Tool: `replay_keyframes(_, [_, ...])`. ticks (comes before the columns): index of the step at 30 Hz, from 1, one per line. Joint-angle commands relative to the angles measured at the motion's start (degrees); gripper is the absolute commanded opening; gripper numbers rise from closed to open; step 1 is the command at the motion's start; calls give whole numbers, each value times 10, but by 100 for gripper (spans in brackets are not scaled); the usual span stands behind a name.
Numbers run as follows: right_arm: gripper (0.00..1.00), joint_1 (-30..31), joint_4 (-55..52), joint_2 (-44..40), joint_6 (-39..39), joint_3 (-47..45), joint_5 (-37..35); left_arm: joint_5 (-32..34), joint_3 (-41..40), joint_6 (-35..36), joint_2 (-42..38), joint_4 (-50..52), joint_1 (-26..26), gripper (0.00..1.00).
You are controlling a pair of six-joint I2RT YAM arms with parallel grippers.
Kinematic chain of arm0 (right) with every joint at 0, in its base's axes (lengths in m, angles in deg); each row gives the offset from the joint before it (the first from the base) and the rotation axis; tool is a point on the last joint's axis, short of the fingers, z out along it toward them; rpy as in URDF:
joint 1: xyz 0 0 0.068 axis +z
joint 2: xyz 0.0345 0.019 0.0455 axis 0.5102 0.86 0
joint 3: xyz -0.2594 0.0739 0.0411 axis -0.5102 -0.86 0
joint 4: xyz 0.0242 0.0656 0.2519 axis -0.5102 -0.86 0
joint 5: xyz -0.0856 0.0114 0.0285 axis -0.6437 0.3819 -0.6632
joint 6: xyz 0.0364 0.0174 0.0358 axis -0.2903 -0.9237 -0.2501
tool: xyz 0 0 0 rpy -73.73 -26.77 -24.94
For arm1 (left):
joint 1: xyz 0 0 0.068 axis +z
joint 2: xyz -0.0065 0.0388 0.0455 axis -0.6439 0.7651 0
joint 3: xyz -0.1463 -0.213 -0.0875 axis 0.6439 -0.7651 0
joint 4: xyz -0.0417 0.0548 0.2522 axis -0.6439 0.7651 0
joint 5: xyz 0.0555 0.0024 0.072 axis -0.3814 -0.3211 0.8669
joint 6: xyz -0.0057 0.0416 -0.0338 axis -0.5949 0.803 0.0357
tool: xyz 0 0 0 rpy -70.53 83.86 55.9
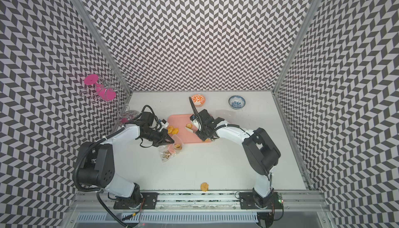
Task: Put the cookies into a resealable bag to prevent moisture
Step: Pick up the cookie from the tray, then place the cookie in the ziploc bag.
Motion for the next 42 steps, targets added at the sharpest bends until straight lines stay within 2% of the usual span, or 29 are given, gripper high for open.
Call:
replay_keyframes(1, [49, 5, 18, 16, 17, 29, -6, 4, -1, 16, -15, -5, 4, 0])
replay_keyframes(9, [44, 9, -14, 44, 25, 54, -37, 8, -6, 19, -13, -6, 4, 0])
replay_keyframes(18, [39, 9, -14, 5, 20, 42, -49, 11, -5, 21, -10, -4, 4, 0])
replay_keyframes(22, [39, 4, 0, -47, 5, 10, -8, 16, 2, 23, -5, 0, 4, 0])
replay_keyframes(26, [39, 4, 8, -112, -20, -31, 74, 19, 6, 24, 2, 0, 4, 0])
replay_keyframes(32, [39, 36, 32, -195, -68, -104, 175, 20, 17, 24, 7, 6, 4, 0])
replay_keyframes(42, [39, 53, 48, -180, -88, -131, 212, 29, 17, 27, -20, 28, 4, 0])
